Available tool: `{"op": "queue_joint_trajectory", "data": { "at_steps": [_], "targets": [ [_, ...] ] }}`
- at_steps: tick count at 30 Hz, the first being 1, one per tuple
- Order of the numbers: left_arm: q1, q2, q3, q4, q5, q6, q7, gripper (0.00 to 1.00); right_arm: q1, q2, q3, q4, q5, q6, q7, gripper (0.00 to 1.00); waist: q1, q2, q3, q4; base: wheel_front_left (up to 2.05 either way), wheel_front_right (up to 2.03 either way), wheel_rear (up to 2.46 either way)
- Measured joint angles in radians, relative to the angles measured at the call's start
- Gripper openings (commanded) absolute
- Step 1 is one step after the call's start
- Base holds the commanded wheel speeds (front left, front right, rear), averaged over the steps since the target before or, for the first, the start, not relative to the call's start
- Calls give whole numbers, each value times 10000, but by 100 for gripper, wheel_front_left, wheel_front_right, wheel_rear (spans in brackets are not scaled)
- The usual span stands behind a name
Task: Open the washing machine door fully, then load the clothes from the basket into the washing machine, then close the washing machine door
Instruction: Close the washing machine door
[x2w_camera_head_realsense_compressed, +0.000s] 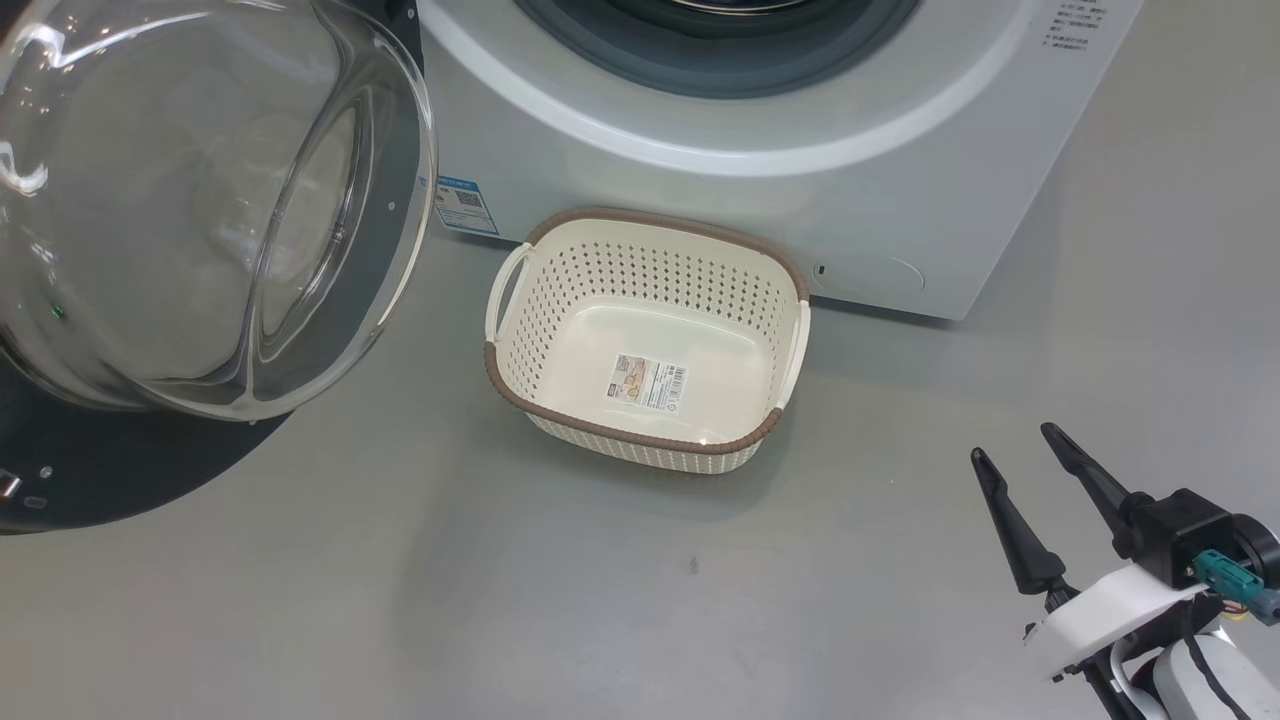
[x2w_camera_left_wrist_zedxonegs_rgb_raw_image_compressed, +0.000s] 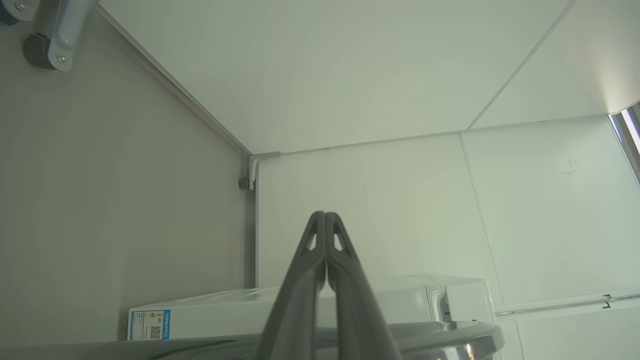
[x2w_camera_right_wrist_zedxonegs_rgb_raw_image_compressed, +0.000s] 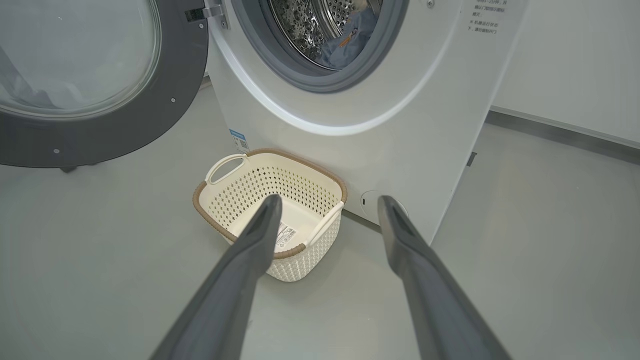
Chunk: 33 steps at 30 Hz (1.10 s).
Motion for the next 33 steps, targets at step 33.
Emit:
{"op": "queue_joint_trajectory", "data": {
  "at_steps": [33],
  "targets": [
    [297,63,-1985,-236,-963,-604,4029,0,39,48,-380,44,151,0,0,100,0,0,-350,264,0,0,0]
  ]
}}
